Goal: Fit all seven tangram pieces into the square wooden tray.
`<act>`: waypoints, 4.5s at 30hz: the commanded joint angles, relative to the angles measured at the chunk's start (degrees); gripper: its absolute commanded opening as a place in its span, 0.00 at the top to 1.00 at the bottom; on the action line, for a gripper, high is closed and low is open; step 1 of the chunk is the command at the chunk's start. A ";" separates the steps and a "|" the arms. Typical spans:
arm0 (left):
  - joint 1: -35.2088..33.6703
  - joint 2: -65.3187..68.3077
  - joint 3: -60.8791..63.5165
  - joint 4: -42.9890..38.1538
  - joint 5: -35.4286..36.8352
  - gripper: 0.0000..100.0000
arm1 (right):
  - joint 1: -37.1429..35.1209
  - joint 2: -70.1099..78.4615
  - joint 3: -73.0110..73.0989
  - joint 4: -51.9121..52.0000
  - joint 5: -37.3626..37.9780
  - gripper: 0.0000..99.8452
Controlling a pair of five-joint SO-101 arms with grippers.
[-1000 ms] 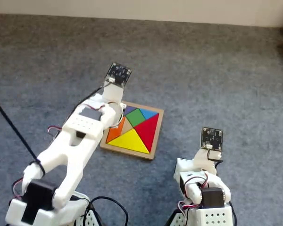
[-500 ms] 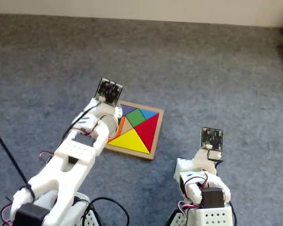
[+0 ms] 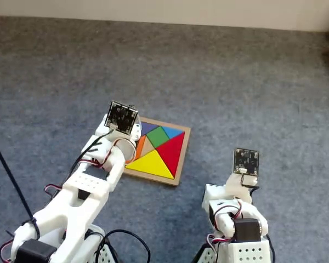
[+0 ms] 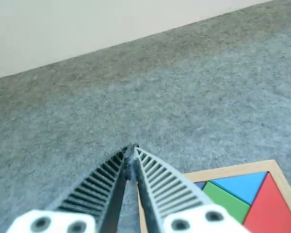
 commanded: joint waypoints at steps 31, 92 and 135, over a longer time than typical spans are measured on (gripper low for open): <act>-4.53 -2.24 15.87 -50.20 -2.64 0.99 | -0.40 -1.10 8.40 0.31 -0.53 0.99; -14.29 -75.03 22.02 45.45 -1.93 0.99 | -0.40 -1.10 8.40 0.31 -0.53 0.99; -17.71 -75.03 22.02 91.60 -2.11 0.99 | -0.22 -0.75 8.40 0.04 -0.53 0.99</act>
